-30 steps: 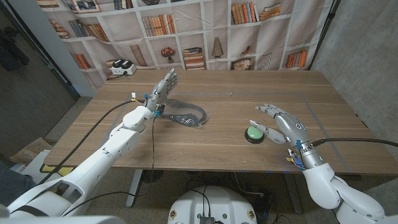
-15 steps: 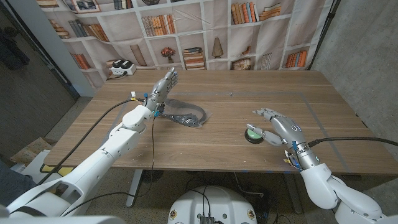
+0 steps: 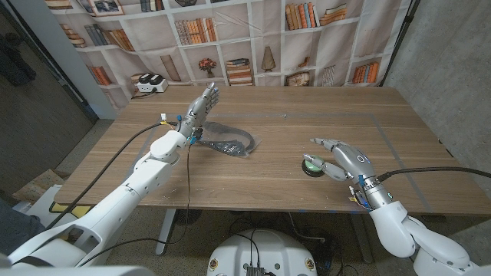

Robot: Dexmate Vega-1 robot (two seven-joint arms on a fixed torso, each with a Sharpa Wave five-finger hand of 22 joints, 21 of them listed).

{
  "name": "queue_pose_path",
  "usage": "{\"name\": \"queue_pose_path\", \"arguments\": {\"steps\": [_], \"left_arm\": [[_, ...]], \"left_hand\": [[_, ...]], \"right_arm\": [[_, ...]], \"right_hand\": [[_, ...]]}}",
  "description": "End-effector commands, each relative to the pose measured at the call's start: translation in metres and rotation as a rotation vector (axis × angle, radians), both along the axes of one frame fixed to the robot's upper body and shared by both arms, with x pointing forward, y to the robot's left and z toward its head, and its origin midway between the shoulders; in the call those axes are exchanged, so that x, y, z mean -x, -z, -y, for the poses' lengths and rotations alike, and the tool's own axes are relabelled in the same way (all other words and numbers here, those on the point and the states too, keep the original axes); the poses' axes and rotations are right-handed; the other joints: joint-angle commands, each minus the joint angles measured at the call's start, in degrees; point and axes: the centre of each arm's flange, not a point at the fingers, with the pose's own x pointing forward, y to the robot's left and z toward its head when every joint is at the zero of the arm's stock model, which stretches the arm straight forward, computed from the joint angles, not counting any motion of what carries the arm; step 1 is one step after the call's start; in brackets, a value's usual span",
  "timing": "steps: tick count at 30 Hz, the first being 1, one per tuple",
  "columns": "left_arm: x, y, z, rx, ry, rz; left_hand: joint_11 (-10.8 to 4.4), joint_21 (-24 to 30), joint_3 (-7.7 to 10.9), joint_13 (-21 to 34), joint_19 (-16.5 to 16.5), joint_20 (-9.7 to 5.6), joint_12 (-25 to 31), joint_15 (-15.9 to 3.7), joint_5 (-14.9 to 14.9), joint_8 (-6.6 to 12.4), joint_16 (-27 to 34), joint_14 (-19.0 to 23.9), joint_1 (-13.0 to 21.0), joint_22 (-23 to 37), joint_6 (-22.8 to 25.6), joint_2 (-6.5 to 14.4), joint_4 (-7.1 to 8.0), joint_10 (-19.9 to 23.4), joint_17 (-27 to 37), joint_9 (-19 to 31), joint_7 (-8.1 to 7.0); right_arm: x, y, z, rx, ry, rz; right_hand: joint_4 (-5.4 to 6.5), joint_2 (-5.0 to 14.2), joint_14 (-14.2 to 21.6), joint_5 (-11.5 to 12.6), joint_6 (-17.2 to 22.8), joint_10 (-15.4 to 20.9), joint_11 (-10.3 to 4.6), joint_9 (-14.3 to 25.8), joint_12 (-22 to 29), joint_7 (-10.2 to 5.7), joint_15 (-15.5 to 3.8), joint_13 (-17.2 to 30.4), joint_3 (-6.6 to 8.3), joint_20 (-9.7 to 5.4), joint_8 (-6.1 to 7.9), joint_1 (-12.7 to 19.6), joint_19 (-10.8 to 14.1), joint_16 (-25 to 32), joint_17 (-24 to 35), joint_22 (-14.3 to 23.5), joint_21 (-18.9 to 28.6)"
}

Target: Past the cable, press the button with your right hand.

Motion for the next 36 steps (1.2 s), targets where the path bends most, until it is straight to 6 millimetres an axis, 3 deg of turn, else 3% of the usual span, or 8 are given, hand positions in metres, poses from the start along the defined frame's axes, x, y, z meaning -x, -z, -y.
{"name": "queue_pose_path", "arguments": {"steps": [1, 5, 12, 15, 28, 36], "left_arm": [[0.004, -0.002, 0.001, -0.01, 0.007, 0.005], [0.007, -0.006, 0.0, -0.018, 0.0, 0.012], [0.008, -0.008, 0.0, -0.009, 0.002, 0.028], [0.008, -0.008, 0.0, -0.007, 0.007, 0.026], [0.009, -0.01, 0.001, -0.009, 0.013, 0.034], [0.008, -0.01, 0.0, -0.016, 0.014, 0.029]], "left_hand": [[-0.13, -0.18, -0.31, 0.13, -0.49, -0.61, 0.12, -0.06, -0.12, -0.12, -0.04, -0.36, 0.32, 0.31, 0.03, 0.38, 0.05, -0.03, 0.14, 0.25, -0.05], [-0.19, -0.2, -0.35, 0.13, -0.53, -0.68, 0.08, -0.05, -0.14, -0.09, -0.06, -0.45, 0.34, 0.31, 0.14, 0.4, 0.05, -0.11, 0.14, 0.25, 0.0], [-0.19, -0.21, -0.41, 0.13, -0.55, -0.7, 0.08, -0.14, -0.19, -0.12, -0.08, -0.57, 0.37, 0.31, 0.1, 0.46, 0.06, -0.13, 0.14, 0.25, -0.12], [-0.17, -0.21, -0.43, 0.13, -0.55, -0.7, 0.04, -0.19, -0.22, -0.13, -0.05, -0.53, 0.38, 0.31, 0.11, 0.49, 0.06, -0.23, 0.14, 0.25, -0.14], [-0.3, -0.22, -0.54, 0.13, -0.58, -0.7, 0.07, -0.16, -0.31, -0.17, -0.01, -0.55, 0.46, 0.32, 0.08, 0.6, 0.06, -0.16, 0.13, 0.25, -0.2], [-0.43, -0.23, -0.61, 0.13, -0.6, -0.72, 0.08, -0.24, -0.37, -0.19, -0.01, -0.61, 0.51, 0.32, 0.04, 0.68, 0.07, -0.15, 0.12, 0.25, -0.14]], "right_arm": [[-0.006, 0.006, 0.0, 0.026, 0.014, -0.027], [-0.007, 0.008, -0.002, 0.035, 0.02, -0.034], [-0.012, 0.012, -0.003, 0.037, 0.016, -0.053], [-0.014, 0.014, -0.003, 0.031, 0.014, -0.063], [-0.022, 0.026, -0.003, 0.05, 0.046, -0.087], [-0.024, 0.028, -0.006, 0.081, 0.072, -0.095]], "right_hand": [[-0.52, 0.64, -2.42, -0.25, 1.98, 2.64, 0.31, 0.16, 0.71, 0.27, -3.28, 0.31, 0.48, -2.88, 0.53, 0.61, 0.66, -1.72, 0.12, 0.24, -0.45], [-0.69, 0.64, -3.05, -0.38, 2.73, 3.41, 0.61, 0.16, 0.84, 0.87, -3.01, 0.31, 0.5, -3.13, 0.68, 0.74, 0.41, -2.22, 0.07, 0.25, -0.8], [-0.77, 0.69, -2.79, -0.45, 2.61, 3.56, 0.46, 0.17, 0.76, 0.38, -3.18, 0.31, 0.52, -3.14, 0.52, 0.77, 0.38, -2.27, 0.07, 0.26, -1.0], [-0.78, 0.92, -1.0, -0.57, 2.67, 4.26, -0.09, 0.18, 0.84, 0.3, -3.85, 0.33, 0.56, -3.25, 0.4, 0.72, 0.8, -1.77, 0.12, 0.27, -1.09], [-1.08, 1.44, -1.55, -0.66, 3.81, 4.91, 0.26, 0.2, 0.81, 0.31, -3.68, 0.33, 0.93, -3.31, 0.66, 1.22, 0.99, -2.32, 0.09, 0.3, -1.35], [-1.28, 1.57, -1.73, -0.87, 5.14, 5.94, -0.94, 0.19, 0.95, 0.03, -3.71, 0.33, 1.03, -3.4, 0.94, 1.38, 1.19, -2.69, 0.05, 0.33, -1.58]]}}
